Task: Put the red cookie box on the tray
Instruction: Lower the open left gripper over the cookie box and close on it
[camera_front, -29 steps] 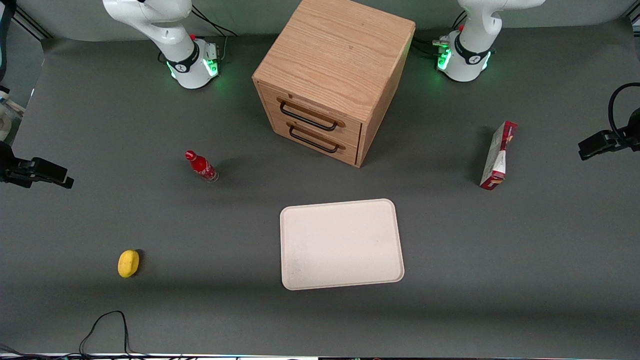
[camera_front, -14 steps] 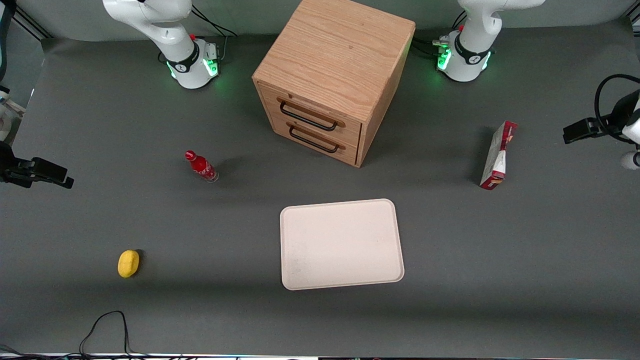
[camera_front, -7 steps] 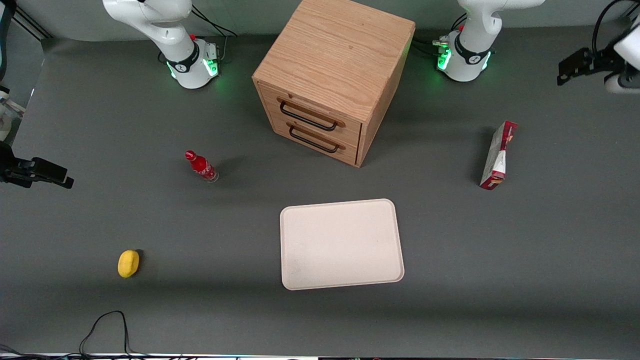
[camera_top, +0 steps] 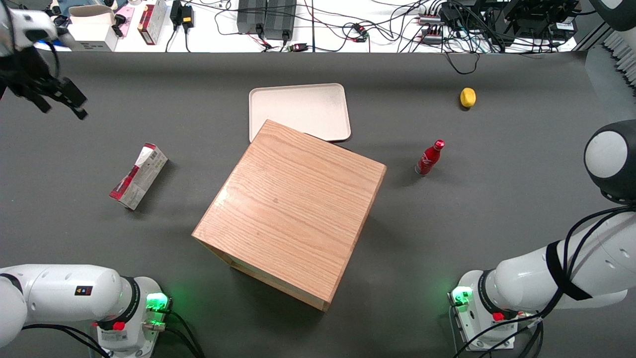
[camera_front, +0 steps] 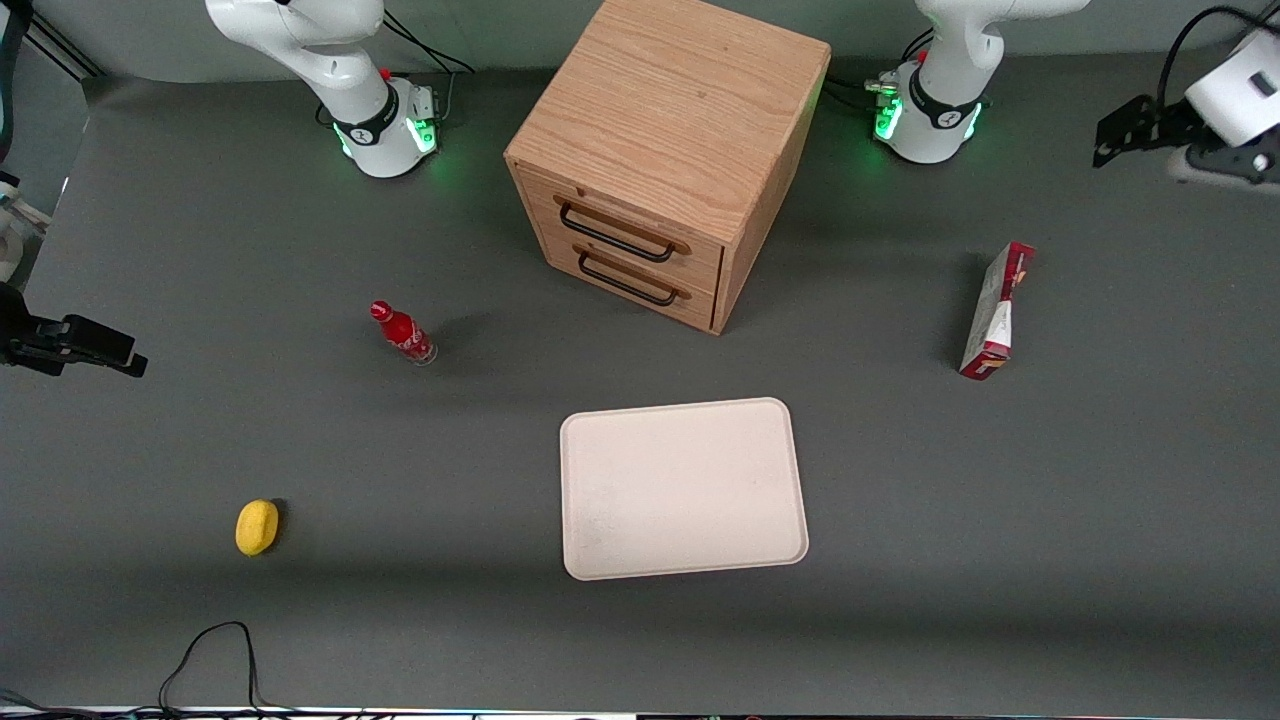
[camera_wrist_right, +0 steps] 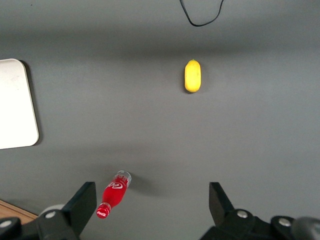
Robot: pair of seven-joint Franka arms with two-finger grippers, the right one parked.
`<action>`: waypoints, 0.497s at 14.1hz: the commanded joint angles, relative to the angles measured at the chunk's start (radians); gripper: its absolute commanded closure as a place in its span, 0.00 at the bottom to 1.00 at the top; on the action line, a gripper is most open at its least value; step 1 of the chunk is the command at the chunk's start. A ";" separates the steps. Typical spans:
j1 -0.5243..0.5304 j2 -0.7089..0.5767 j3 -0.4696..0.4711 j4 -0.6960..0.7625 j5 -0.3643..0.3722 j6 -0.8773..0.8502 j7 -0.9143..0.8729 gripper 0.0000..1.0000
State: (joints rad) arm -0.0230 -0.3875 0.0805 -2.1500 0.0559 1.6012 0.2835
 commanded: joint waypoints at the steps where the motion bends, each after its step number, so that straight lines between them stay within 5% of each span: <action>1: 0.003 -0.025 0.002 -0.206 -0.005 0.202 0.017 0.00; 7: 0.008 0.120 0.004 -0.364 0.005 0.495 0.020 0.00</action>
State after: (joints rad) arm -0.0209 -0.3200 0.0835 -2.4964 0.0574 2.0211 0.2844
